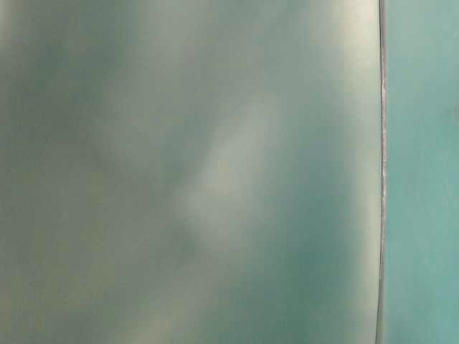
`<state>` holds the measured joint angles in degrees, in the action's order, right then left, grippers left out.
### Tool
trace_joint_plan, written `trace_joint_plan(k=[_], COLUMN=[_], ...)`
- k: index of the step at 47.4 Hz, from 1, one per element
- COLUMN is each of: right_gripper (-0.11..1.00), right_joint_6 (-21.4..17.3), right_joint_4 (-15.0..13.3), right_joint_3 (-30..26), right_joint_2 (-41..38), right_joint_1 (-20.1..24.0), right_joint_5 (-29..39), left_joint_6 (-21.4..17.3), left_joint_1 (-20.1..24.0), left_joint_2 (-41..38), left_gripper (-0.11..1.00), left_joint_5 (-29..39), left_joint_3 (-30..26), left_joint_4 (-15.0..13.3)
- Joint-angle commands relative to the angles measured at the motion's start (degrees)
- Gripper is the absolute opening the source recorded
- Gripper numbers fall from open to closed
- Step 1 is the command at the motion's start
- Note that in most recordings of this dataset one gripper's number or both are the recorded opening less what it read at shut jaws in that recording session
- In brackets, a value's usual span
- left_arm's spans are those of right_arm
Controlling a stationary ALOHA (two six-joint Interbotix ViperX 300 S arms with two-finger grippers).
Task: Lift the orange cup with left arm.
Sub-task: 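Open the left gripper at its rest position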
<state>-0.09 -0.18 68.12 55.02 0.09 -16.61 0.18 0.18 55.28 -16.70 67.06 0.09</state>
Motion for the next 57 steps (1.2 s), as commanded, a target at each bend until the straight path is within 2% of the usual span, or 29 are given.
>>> trace_joint_plan(k=[1,4,11,26,36,41,48,57], right_gripper=[-0.01,0.00,0.00,0.00,0.00,0.00,0.00,0.00], right_joint_6=[0.5,0.6,0.7,0.7,0.7,0.7,0.7,0.6], right_joint_4=[0.0,-0.4,-1.2,-1.2,-1.2,-1.2,-1.2,-1.2], right_joint_3=[-2.0,-2.5,-2.8,-3.0,-3.1,-3.1,-3.1,-3.1], right_joint_2=[-0.1,-0.2,-0.1,-0.1,-0.2,-0.2,-0.4,-0.4], right_joint_1=[0.4,0.3,0.3,0.3,0.3,0.3,0.3,0.3], right_joint_5=[-0.4,-0.1,-0.4,0.0,-0.1,-0.1,0.0,-0.1], left_joint_6=[-0.3,-0.3,-0.4,-0.3,-0.4,-0.4,-0.4,-0.3], left_joint_1=[-0.3,-0.4,-0.4,-0.3,-0.4,-0.4,-0.3,-0.4], left_joint_2=[-0.3,-0.3,-0.4,-1.9,-2.8,-3.1,-3.5,-5.8], left_gripper=[-0.01,0.04,0.01,0.01,0.05,0.18,0.44,0.65], left_joint_5=[1.0,1.8,2.0,1.8,1.8,1.8,1.5,-0.2], left_joint_3=[-1.0,-1.3,-1.2,-1.2,-1.4,-1.4,-1.3,-1.3], left_joint_4=[0.6,0.6,0.6,0.7,0.7,0.7,0.7,0.7])
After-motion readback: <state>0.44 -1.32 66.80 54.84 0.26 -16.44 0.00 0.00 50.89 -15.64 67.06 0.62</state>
